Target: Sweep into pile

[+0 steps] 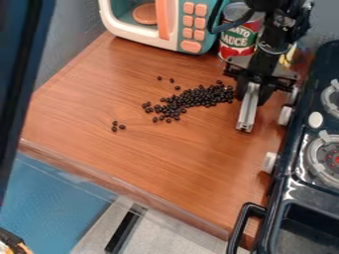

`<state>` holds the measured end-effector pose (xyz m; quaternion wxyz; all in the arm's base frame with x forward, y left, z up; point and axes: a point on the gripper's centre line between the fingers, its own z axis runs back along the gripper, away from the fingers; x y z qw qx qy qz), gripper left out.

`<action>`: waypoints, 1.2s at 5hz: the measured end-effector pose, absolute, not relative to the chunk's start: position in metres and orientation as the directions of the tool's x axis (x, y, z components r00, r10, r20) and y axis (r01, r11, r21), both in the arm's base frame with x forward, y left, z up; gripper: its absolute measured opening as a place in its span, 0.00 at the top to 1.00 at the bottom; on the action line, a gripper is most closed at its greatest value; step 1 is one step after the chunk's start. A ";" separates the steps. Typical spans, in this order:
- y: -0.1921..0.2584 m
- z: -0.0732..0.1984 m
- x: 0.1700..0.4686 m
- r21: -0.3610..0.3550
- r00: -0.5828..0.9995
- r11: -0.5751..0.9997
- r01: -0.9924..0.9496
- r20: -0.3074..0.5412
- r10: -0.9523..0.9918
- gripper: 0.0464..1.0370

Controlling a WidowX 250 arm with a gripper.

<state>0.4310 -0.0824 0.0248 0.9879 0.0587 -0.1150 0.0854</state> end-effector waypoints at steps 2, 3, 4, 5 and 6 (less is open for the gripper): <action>-0.075 0.015 0.438 0.077 0.957 0.974 -0.211 0.220 0.190 0.64; -0.068 0.014 0.438 0.052 0.953 0.970 -0.236 0.208 0.220 0.64; -0.058 0.010 0.436 0.050 0.949 0.965 -0.256 0.201 0.241 0.64; -0.043 0.010 0.427 0.045 0.942 0.957 -0.288 0.196 0.274 0.65; -0.024 0.010 0.422 0.049 0.929 0.944 -0.326 0.200 0.310 0.65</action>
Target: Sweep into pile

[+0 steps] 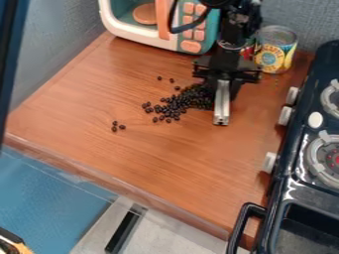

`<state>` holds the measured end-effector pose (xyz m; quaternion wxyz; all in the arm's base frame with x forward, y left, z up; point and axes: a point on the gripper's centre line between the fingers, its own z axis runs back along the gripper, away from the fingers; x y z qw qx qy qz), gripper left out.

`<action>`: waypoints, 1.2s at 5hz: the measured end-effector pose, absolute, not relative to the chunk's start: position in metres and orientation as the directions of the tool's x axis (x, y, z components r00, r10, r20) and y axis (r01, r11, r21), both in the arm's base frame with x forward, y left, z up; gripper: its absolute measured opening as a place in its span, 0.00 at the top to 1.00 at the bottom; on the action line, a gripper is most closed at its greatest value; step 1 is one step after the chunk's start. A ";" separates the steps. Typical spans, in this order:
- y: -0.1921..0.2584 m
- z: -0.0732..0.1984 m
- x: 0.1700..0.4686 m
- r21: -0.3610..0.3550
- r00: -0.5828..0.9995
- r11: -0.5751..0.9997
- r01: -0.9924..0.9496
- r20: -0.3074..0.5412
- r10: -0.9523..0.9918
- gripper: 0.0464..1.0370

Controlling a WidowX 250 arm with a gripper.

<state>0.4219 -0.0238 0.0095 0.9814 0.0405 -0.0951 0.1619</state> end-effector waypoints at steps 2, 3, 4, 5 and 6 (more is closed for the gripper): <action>-0.011 0.009 0.407 0.064 0.915 0.930 -0.361 0.217 0.340 0.64; 0.003 0.010 0.392 0.071 0.898 0.912 -0.403 0.220 0.380 0.65; 0.014 0.009 0.382 0.065 0.885 0.900 -0.431 0.225 0.408 0.64; 0.022 0.010 0.376 0.062 0.874 0.890 -0.451 0.231 0.427 0.65; 0.031 0.009 0.371 0.068 0.863 0.881 -0.469 0.246 0.441 0.65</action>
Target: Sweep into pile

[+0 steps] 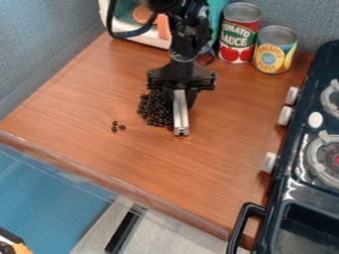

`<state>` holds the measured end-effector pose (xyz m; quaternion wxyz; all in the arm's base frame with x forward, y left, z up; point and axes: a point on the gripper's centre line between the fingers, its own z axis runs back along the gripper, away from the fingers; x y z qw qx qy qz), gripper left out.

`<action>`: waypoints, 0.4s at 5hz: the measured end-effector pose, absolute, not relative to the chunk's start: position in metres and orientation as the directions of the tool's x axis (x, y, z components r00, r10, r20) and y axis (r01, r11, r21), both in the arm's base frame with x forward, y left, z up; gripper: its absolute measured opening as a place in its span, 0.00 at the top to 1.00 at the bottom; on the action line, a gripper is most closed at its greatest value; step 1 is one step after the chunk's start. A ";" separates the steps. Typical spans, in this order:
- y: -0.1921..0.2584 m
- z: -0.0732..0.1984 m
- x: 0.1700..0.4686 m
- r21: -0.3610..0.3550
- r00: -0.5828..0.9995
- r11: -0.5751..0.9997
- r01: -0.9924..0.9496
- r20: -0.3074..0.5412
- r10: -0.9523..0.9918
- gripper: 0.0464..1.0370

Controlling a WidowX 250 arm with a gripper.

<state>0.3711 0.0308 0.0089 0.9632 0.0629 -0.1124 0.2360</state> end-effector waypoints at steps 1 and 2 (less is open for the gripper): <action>0.046 0.009 0.363 0.079 0.851 0.866 -0.493 0.253 0.461 0.64; 0.062 0.009 0.355 0.085 0.832 0.847 -0.525 0.260 0.490 0.65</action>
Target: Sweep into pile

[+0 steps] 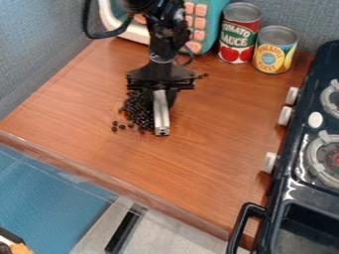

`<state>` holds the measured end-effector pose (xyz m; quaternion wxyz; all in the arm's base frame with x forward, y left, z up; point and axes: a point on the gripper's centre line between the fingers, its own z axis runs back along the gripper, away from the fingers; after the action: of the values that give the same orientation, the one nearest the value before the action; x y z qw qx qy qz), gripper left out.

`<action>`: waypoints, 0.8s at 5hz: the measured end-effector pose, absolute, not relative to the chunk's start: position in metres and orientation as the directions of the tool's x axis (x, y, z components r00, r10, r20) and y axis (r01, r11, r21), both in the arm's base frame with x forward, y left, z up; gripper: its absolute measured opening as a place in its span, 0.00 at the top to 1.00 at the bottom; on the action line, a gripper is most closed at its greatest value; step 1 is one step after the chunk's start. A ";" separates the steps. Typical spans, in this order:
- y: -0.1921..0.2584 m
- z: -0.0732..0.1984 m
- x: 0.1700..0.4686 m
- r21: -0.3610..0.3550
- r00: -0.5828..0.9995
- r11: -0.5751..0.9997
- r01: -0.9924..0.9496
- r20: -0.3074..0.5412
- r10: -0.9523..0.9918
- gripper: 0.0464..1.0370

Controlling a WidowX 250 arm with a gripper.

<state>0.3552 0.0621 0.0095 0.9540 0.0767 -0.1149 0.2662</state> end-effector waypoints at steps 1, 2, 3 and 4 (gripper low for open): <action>0.076 0.010 0.347 0.102 0.820 0.831 -0.546 0.270 0.505 0.64; 0.089 0.011 0.343 0.103 0.803 0.815 -0.571 0.280 0.527 0.64; 0.092 0.011 0.340 0.102 0.796 0.808 -0.581 0.278 0.537 0.64; 0.083 0.012 0.340 0.094 0.828 0.840 -0.535 0.258 0.498 0.64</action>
<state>0.3399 0.0826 0.0122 0.9525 0.0812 -0.1123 0.2711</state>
